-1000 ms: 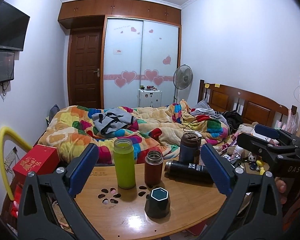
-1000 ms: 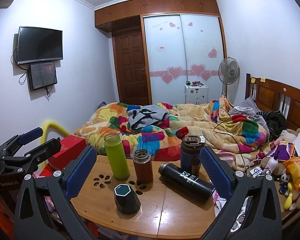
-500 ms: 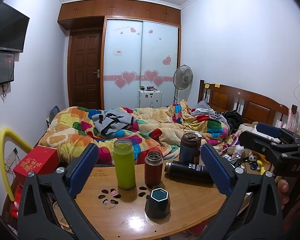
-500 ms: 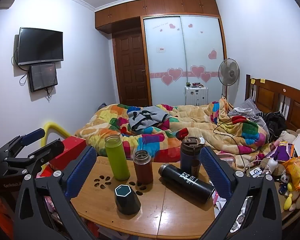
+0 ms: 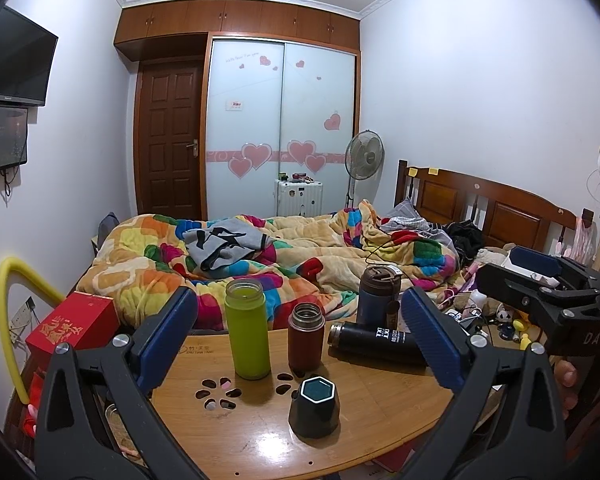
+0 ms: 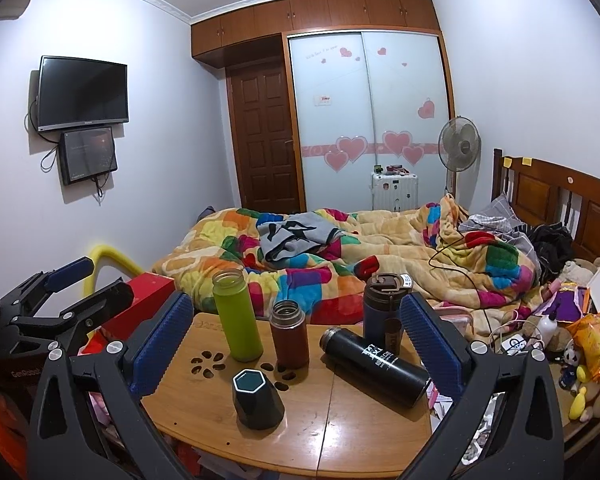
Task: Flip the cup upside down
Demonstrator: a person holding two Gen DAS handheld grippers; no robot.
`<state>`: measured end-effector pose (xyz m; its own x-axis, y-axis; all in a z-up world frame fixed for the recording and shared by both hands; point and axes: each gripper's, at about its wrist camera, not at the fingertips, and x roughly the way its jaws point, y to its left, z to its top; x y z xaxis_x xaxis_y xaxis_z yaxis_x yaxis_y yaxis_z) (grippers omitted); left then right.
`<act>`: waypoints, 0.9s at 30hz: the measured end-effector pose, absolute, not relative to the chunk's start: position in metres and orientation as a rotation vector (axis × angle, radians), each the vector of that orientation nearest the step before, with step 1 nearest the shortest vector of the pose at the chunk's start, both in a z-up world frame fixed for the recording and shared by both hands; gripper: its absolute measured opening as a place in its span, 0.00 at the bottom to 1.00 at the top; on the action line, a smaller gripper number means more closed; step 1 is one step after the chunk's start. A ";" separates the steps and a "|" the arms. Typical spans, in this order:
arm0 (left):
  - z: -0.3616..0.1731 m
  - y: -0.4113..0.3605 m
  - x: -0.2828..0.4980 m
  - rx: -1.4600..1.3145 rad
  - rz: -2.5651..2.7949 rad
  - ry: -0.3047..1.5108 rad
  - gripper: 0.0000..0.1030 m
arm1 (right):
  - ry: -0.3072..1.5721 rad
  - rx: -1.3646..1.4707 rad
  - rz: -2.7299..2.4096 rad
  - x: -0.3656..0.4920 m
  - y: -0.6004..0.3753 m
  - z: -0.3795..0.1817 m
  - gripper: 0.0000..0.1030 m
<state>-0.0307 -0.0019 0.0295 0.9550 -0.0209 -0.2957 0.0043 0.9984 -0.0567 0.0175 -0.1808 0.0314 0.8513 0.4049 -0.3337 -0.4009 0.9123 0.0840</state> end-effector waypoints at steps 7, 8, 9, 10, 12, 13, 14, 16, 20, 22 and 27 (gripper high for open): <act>0.029 -0.003 -0.030 -0.056 -0.016 0.304 1.00 | 0.352 0.012 0.425 0.017 -0.180 0.032 1.00; 0.029 -0.004 -0.030 -0.056 -0.015 0.304 1.00 | 0.352 0.012 0.424 0.017 -0.180 0.032 1.00; 0.029 -0.004 -0.030 -0.055 -0.016 0.305 1.00 | 0.353 0.012 0.425 0.017 -0.180 0.032 1.00; 0.029 -0.005 -0.029 -0.055 -0.017 0.306 1.00 | 0.354 0.012 0.424 0.018 -0.179 0.032 1.00; 0.029 -0.005 -0.030 -0.054 -0.019 0.306 1.00 | 0.352 0.010 0.425 0.017 -0.180 0.032 1.00; 0.029 -0.005 -0.030 -0.054 -0.018 0.306 1.00 | 0.352 0.011 0.425 0.017 -0.180 0.032 1.00; 0.029 -0.005 -0.030 -0.054 -0.020 0.306 1.00 | 0.352 0.011 0.424 0.017 -0.180 0.032 1.00; 0.029 -0.005 -0.030 -0.054 -0.020 0.305 1.00 | 0.352 0.011 0.425 0.017 -0.180 0.031 1.00; 0.029 -0.005 -0.030 -0.054 -0.021 0.307 1.00 | 0.352 0.011 0.424 0.017 -0.180 0.031 1.00; 0.029 -0.005 -0.030 -0.054 -0.022 0.306 1.00 | 0.355 0.011 0.425 0.017 -0.180 0.031 1.00; 0.028 -0.007 -0.030 -0.056 -0.028 0.309 1.00 | 0.356 0.011 0.425 0.017 -0.179 0.032 1.00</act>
<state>-0.0304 -0.0072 0.0280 0.9524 -0.0356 -0.3027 0.0186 0.9981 -0.0590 0.0169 -0.1794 0.0319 0.8503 0.4055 -0.3356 -0.4017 0.9119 0.0841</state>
